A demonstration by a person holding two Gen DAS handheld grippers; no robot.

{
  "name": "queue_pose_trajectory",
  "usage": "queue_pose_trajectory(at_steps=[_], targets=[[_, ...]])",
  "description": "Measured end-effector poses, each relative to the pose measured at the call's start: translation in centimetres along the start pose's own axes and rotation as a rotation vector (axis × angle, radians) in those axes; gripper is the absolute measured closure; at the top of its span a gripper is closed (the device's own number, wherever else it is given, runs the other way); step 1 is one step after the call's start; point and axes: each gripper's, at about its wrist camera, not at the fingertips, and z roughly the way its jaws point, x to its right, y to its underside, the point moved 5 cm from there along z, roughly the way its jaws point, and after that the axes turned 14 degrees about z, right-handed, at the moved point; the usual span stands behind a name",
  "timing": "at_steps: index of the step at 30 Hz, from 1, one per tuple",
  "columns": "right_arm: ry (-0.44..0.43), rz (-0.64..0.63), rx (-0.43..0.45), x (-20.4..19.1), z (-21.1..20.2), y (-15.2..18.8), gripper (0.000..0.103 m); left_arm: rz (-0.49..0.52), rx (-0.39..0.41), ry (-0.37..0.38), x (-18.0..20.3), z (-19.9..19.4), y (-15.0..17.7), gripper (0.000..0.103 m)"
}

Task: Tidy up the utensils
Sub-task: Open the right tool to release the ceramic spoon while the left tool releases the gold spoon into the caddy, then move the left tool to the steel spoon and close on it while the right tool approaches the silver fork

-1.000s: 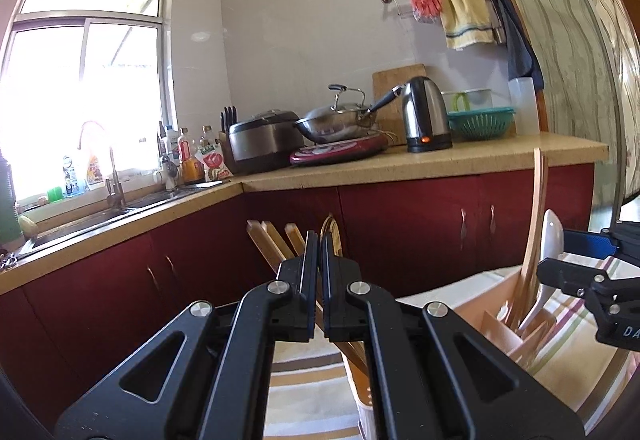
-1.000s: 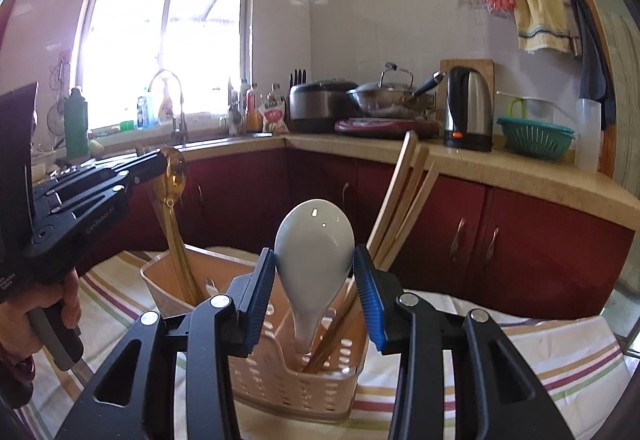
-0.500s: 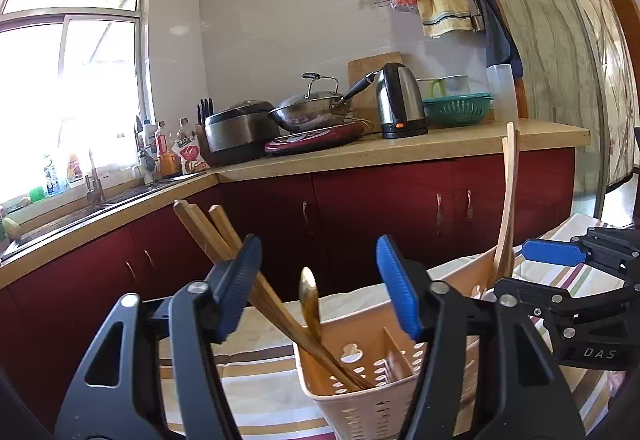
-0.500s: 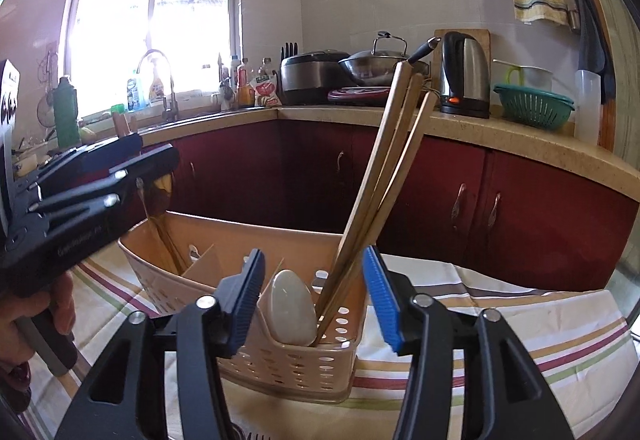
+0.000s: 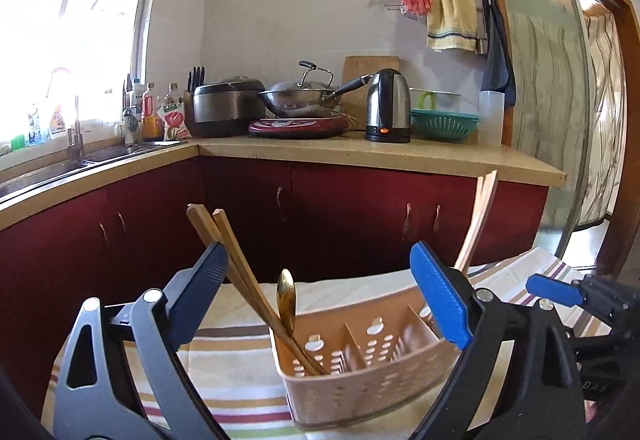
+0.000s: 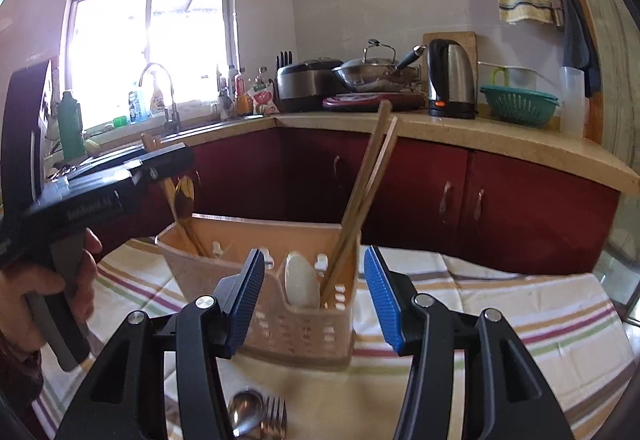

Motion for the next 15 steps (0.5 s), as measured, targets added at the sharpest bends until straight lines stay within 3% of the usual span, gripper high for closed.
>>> queue_pose_trajectory(at_steps=[7,15], targets=[[0.030,0.018,-0.057,1.3,-1.4,2.5,0.051,-0.003,-0.093,0.024,2.5,-2.6,2.5,0.010],[0.067,0.053,-0.104,3.7,-2.9,5.4,0.051,-0.057,-0.288,0.086,7.4,-3.2,9.6,0.010]])
